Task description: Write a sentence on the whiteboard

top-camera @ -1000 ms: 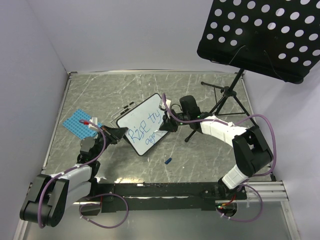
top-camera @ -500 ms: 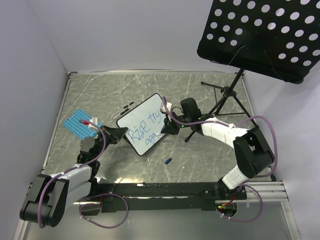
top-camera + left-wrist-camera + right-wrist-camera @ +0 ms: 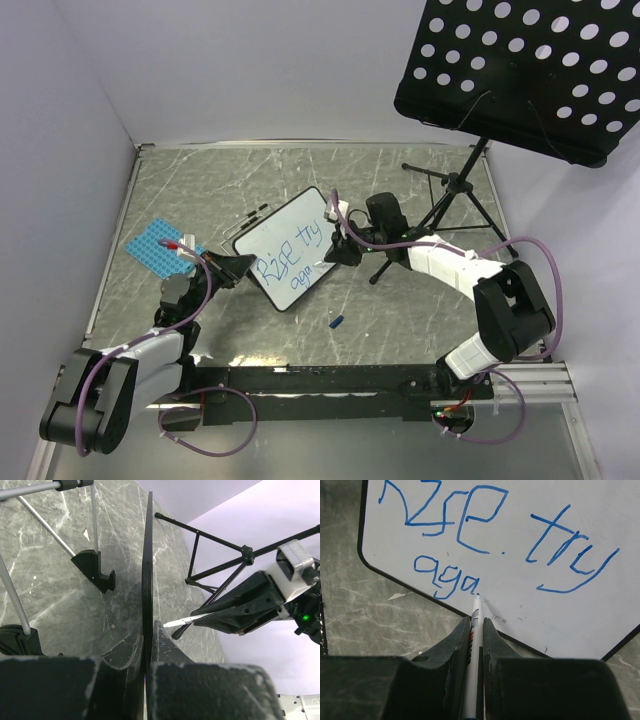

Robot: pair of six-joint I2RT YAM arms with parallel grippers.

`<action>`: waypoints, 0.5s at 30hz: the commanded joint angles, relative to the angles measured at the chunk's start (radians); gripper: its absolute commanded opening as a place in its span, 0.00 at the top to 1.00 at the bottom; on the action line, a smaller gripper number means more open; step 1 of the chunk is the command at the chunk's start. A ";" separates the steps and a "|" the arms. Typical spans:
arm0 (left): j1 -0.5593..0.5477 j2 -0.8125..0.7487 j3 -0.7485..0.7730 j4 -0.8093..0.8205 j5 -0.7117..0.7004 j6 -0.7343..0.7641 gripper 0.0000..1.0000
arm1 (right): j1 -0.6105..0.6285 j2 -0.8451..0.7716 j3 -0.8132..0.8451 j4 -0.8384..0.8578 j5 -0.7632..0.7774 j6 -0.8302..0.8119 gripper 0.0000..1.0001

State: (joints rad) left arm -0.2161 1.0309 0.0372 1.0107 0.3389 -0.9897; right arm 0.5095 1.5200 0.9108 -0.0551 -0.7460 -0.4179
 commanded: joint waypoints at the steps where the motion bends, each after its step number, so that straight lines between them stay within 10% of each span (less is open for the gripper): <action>1: -0.008 -0.009 -0.074 0.081 0.017 0.000 0.99 | -0.012 -0.075 0.040 0.020 -0.029 0.014 1.00; 15: -0.008 -0.018 -0.077 0.072 0.012 -0.001 0.99 | -0.028 -0.001 0.065 0.115 -0.030 0.037 1.00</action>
State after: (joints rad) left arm -0.2169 1.0309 0.0376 1.0119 0.3389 -0.9901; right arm 0.4927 1.5078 0.9337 -0.0238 -0.7532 -0.3866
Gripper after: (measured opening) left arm 0.060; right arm 0.179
